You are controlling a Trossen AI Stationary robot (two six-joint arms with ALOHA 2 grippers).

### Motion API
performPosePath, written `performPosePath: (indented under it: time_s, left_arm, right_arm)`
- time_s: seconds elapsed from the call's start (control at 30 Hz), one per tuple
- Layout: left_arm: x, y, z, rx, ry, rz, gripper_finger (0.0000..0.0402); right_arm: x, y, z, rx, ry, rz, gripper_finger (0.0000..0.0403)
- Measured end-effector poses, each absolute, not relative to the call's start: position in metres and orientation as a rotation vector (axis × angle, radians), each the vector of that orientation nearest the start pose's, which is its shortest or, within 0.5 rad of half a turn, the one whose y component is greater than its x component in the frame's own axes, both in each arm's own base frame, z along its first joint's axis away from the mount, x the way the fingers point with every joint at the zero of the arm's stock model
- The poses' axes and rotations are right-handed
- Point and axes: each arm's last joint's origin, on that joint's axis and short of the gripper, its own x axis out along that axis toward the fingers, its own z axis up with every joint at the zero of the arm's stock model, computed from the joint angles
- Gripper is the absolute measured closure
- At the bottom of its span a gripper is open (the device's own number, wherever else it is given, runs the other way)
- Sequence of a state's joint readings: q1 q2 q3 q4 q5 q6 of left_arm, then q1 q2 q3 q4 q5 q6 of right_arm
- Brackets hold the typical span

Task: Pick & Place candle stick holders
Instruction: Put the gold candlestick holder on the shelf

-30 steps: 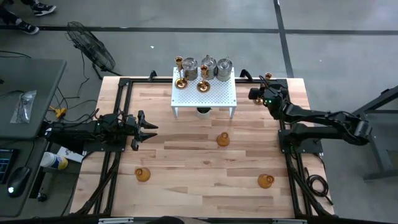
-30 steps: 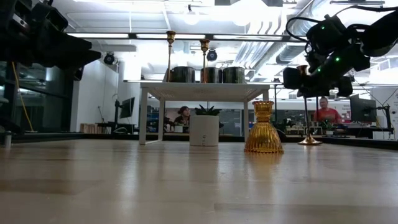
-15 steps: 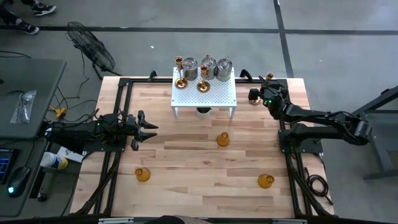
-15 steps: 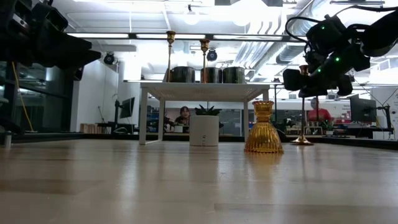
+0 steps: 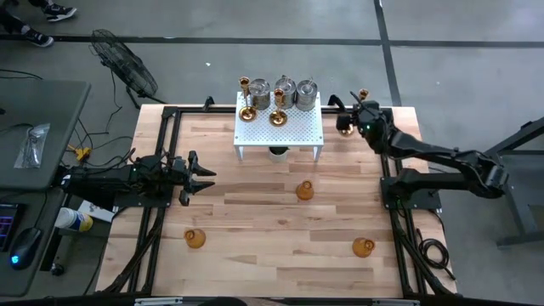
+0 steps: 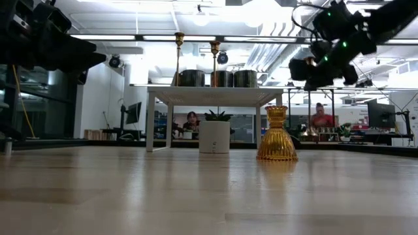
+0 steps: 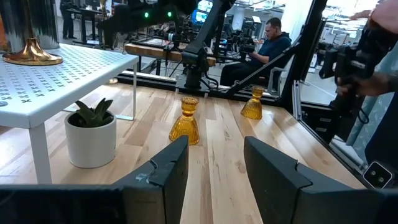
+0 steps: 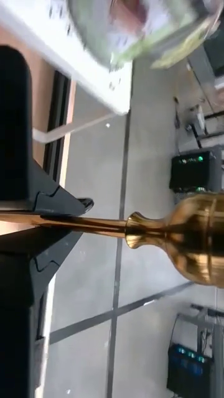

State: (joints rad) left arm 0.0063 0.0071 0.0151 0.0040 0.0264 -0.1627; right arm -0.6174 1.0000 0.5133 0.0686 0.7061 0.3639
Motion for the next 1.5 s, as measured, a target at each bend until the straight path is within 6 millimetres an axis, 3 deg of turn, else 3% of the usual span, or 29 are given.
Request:
performPosePath:
  time_s: [0.47,0.73,0.97,1.17,1.5]
  left_arm:
    - [0.097,0.000,0.169,-0.162,-0.011,-0.021,0.0250]
    - [0.097,0.000,0.168,-0.162,-0.010,-0.021,0.0250]
    - [0.097,0.000,0.169,-0.162,-0.011,-0.021,0.0250]
    - [0.097,0.000,0.168,-0.162,-0.010,-0.021,0.0250]
    - [0.097,0.000,0.169,-0.162,-0.011,-0.021,0.0250]
  right_arm:
    - [0.166,-0.128,0.314,0.314,0.296,-1.232,0.0390]
    - [0.176,-0.119,0.349,0.303,0.297,-1.169,0.0390]
    - [0.198,-0.120,0.379,0.300,0.291,-1.121,0.0390]
    - [0.229,-0.127,0.385,0.304,0.302,-1.037,0.0391]
    - [0.266,-0.134,0.372,0.255,0.314,-0.927,0.0391]
